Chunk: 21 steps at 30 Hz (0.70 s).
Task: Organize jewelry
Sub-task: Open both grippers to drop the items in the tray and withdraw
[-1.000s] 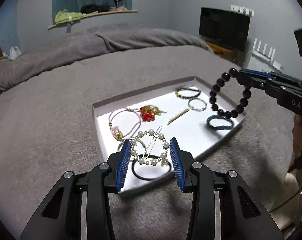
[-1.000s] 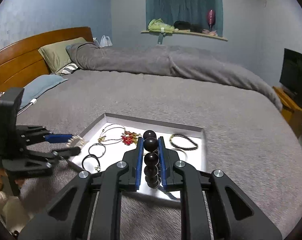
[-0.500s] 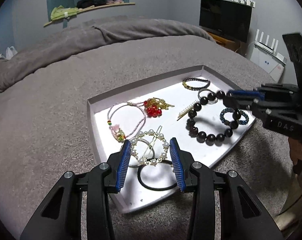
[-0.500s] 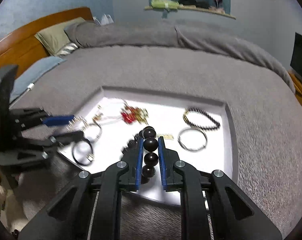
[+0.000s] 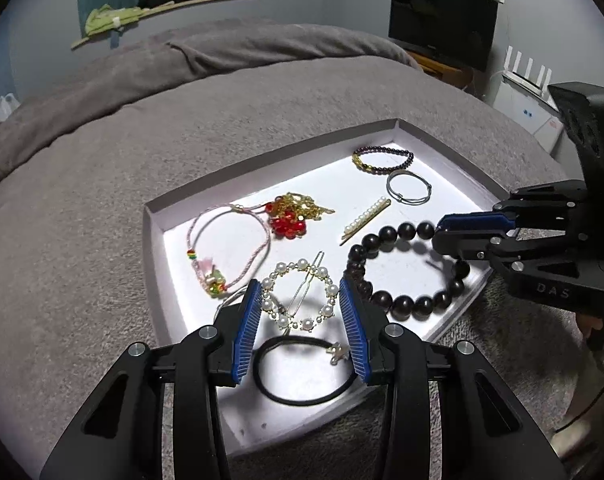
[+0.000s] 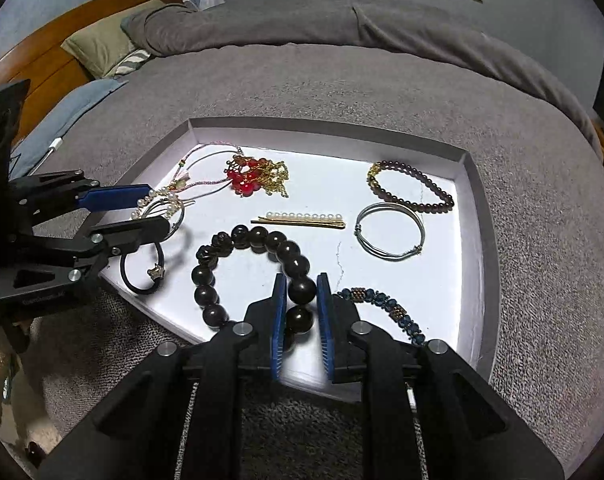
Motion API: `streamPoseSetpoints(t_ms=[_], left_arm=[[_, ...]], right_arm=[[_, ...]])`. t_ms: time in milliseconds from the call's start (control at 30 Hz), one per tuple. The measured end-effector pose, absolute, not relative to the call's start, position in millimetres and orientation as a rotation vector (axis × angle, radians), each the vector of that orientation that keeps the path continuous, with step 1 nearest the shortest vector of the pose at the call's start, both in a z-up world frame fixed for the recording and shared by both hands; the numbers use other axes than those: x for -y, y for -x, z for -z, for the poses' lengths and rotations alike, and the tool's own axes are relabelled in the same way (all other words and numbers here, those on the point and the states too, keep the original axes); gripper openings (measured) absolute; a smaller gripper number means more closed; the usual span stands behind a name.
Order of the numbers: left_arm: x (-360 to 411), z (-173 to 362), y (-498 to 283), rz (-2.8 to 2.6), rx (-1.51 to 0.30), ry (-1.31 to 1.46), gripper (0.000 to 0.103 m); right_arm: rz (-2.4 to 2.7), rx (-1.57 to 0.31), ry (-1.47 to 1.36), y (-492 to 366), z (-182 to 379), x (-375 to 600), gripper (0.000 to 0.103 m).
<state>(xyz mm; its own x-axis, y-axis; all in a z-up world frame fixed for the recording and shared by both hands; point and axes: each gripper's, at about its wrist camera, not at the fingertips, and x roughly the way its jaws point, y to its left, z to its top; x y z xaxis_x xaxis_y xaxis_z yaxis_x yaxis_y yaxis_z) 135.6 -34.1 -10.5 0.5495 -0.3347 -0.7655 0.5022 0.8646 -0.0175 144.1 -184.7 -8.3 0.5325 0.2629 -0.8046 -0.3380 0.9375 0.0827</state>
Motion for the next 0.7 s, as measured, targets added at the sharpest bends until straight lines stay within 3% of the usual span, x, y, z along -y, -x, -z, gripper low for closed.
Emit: streamPoseSetpoints(t_ms=[33,100,633,700], left_arm=[[36,10,-138,0.502,-0.86,-0.217,0.041],[38,11,-143,0.507,-0.874,-0.212,0.041],[53,33,-177,0.473,-0.976,-0.162,0.042],[51,34,-178,0.462,-0.974,-0.152,0.047]], right_arm=[[-0.357,-0.937,0.082,-143,7,187,0.026],[-0.354,-0.917,0.063,-140,1,191,0.046],[-0.3,-0.861,0.019,-121,-9,220,0.046],[-0.298,-0.856,0.012,-118,-10,224,0.046]])
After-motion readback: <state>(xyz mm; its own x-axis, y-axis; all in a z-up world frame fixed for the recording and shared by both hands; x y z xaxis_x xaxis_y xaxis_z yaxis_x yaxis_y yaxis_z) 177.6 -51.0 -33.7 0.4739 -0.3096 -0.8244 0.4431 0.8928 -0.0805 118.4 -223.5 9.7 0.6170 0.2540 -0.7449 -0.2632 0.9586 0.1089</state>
